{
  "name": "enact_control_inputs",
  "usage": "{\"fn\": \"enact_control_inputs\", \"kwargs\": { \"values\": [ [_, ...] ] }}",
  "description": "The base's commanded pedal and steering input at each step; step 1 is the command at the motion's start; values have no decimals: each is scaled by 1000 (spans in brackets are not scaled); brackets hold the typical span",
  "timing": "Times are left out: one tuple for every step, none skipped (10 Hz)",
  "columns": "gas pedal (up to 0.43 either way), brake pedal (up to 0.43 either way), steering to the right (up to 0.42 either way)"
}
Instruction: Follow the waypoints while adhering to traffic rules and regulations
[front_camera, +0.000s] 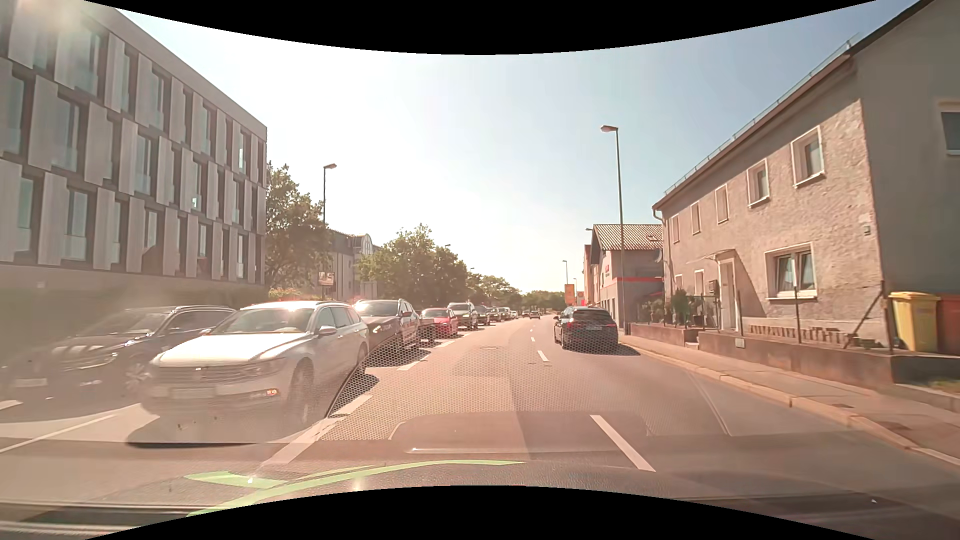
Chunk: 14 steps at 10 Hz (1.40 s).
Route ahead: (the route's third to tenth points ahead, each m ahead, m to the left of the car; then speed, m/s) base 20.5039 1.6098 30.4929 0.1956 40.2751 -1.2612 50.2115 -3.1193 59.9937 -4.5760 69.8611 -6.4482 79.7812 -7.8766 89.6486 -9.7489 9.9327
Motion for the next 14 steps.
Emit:
{"fn": "enact_control_inputs", "kwargs": {
  "values": [
    [59,0,17],
    [59,0,17],
    [59,0,17],
    [59,0,18],
    [59,0,19],
    [59,0,20],
    [59,0,22],
    [59,0,22],
    [59,0,22],
    [59,0,22],
    [59,0,21],
    [59,0,22],
    [59,0,22],
    [59,0,21]
  ]
}}
